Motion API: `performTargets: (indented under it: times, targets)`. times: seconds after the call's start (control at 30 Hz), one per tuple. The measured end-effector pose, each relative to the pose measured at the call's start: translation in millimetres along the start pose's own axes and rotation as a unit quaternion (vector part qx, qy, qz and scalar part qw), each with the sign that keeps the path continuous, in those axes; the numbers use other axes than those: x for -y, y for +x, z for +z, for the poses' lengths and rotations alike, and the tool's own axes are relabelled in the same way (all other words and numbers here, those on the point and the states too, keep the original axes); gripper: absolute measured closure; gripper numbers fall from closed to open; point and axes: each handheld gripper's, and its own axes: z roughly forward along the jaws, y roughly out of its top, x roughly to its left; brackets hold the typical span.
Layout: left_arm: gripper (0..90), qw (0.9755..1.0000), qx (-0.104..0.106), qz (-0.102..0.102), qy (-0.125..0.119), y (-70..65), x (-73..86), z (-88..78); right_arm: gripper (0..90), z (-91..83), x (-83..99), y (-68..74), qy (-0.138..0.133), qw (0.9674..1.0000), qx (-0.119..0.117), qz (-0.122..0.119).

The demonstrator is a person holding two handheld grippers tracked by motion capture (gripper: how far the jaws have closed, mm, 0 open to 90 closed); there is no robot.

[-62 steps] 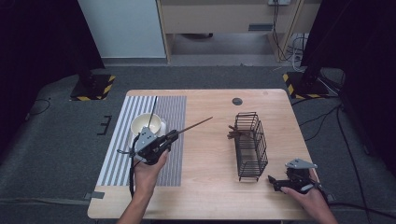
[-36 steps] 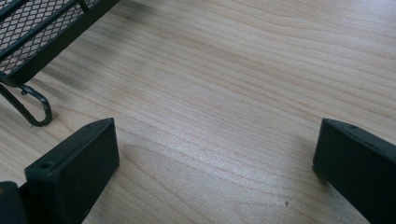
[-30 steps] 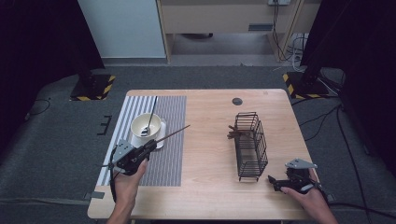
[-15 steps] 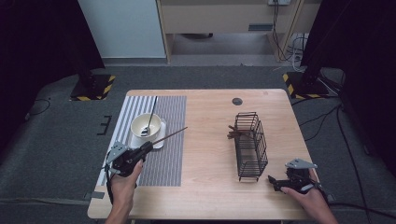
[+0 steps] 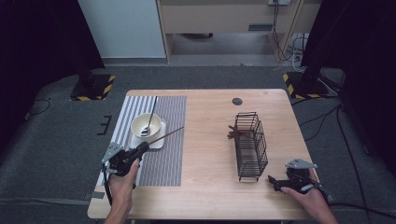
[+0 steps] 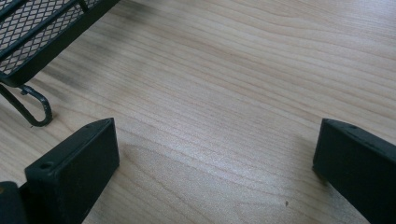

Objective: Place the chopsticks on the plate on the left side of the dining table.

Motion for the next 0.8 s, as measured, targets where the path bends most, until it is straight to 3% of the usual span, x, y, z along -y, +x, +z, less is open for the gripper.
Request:
performTargets:
  times: [0.2,0.63,0.8]
  targets:
    - [83.1,0.9999,-0.010,-0.007,-0.003,8.3,0.9,-3.4,0.2,0.0,0.0,0.0,0.000,1.0000,0.000,0.000]
    - [83.0,0.9999,-0.016,-0.004,-0.004,13.2,2.5,-3.3,0.2,0.0,0.0,0.0,0.000,1.0000,0.000,0.000]
    - [83.0,0.9997,-0.019,-0.015,-0.006,16.7,3.6,-4.7,0.2,0.0,0.0,0.0,0.000,1.0000,0.000,0.000]
